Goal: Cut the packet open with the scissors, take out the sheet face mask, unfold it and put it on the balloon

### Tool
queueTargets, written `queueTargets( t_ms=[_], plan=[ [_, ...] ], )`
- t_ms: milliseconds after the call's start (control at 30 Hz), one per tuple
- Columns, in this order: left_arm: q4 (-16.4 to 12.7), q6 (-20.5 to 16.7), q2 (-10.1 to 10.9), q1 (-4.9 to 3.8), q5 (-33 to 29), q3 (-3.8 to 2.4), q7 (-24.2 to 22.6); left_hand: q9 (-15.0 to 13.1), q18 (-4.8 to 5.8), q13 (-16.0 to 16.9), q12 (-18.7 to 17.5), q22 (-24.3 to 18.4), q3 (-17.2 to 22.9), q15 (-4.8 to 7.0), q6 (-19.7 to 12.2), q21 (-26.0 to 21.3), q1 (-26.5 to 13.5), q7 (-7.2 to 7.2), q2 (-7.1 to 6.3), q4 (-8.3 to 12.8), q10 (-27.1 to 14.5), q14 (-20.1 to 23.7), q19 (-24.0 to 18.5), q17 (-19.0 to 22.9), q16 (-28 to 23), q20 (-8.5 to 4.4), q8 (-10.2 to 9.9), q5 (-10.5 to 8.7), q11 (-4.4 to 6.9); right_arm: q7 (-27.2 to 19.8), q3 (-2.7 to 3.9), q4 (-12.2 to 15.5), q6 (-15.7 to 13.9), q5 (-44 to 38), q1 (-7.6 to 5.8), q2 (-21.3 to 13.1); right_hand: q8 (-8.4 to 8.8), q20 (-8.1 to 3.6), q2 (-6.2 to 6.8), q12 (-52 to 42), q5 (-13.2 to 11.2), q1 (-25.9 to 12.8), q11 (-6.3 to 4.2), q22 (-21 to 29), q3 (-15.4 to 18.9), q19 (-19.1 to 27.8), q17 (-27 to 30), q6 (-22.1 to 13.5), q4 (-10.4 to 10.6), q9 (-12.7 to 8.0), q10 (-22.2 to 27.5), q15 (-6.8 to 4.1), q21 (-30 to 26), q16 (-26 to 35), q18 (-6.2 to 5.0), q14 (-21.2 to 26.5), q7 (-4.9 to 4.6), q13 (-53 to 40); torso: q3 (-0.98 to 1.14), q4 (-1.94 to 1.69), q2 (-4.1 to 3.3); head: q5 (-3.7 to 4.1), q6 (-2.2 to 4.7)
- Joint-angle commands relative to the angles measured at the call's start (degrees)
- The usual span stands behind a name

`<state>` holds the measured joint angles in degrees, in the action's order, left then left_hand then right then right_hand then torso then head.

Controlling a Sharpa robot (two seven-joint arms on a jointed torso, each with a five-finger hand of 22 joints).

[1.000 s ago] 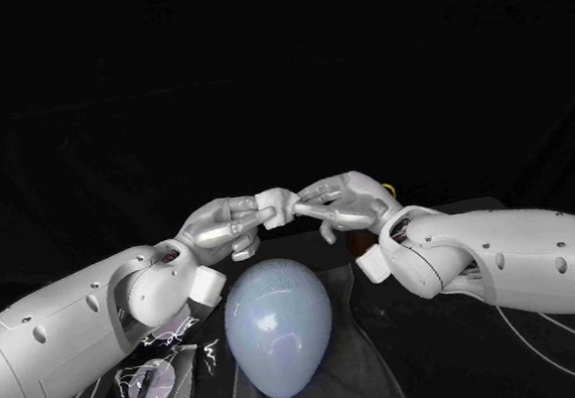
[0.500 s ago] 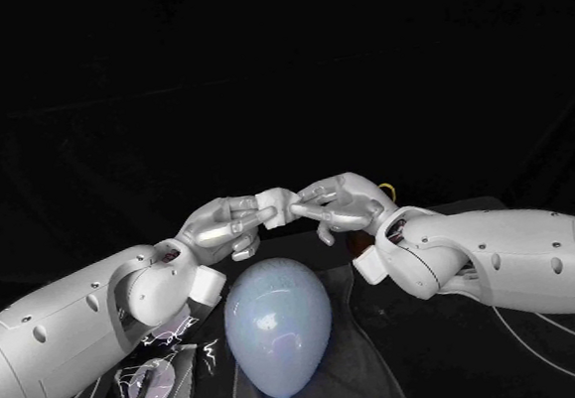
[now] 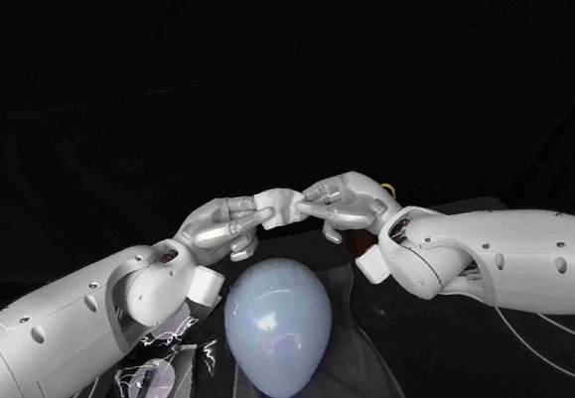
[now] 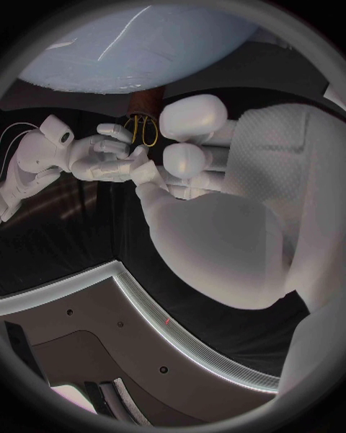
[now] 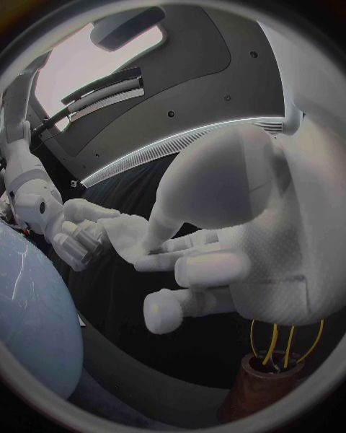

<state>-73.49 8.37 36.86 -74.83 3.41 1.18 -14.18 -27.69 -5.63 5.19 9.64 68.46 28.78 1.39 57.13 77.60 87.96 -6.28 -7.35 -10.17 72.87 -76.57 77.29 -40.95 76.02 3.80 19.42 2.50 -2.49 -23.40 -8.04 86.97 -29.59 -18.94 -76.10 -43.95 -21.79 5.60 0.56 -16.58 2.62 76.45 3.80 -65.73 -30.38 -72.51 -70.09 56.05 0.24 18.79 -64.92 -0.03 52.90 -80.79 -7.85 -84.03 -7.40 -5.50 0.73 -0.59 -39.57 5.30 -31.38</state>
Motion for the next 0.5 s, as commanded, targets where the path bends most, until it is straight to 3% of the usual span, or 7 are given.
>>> queueTargets(
  t_ms=[33,500],
  plan=[
    [0.18,0.68,0.07,-0.11,0.12,-0.07,-0.40,-6.55,0.97,0.08,-0.32,0.07,0.41,0.01,-0.08,0.22,-0.16,-0.38,0.36,-0.02,-0.39,-0.39,0.36,-0.05,0.27,0.13,0.19,0.29,-0.13,-1.11,0.06,0.39,-0.71,1.12,0.01,-0.29,-0.31,-0.12,-0.75,-0.18,0.17,-0.14,-0.03,-0.08,-0.68,-0.26,-0.06,0.00,-0.14,0.58,-0.46,-0.51,0.33,-0.29,0.14,-1.13,0.14,0.10,0.05,0.02,0.01,0.03,0.02],
    [0.90,-0.77,0.21,-0.28,0.53,-0.06,0.05,-6.59,0.95,0.10,-0.32,0.00,0.49,0.00,-0.09,0.18,-0.25,-0.38,0.36,0.05,-0.40,-0.38,0.30,-0.06,0.27,0.14,0.20,0.29,-0.14,-1.30,0.10,2.58,0.33,2.08,0.01,-1.53,-0.95,-0.23,-0.73,-0.11,0.17,-0.72,-0.08,-0.27,-1.86,-0.32,-0.19,-0.27,-0.58,1.05,-0.77,-0.58,0.55,-0.38,0.19,-1.25,0.17,0.21,0.01,0.00,-0.02,0.11,-0.06]
  ],
)
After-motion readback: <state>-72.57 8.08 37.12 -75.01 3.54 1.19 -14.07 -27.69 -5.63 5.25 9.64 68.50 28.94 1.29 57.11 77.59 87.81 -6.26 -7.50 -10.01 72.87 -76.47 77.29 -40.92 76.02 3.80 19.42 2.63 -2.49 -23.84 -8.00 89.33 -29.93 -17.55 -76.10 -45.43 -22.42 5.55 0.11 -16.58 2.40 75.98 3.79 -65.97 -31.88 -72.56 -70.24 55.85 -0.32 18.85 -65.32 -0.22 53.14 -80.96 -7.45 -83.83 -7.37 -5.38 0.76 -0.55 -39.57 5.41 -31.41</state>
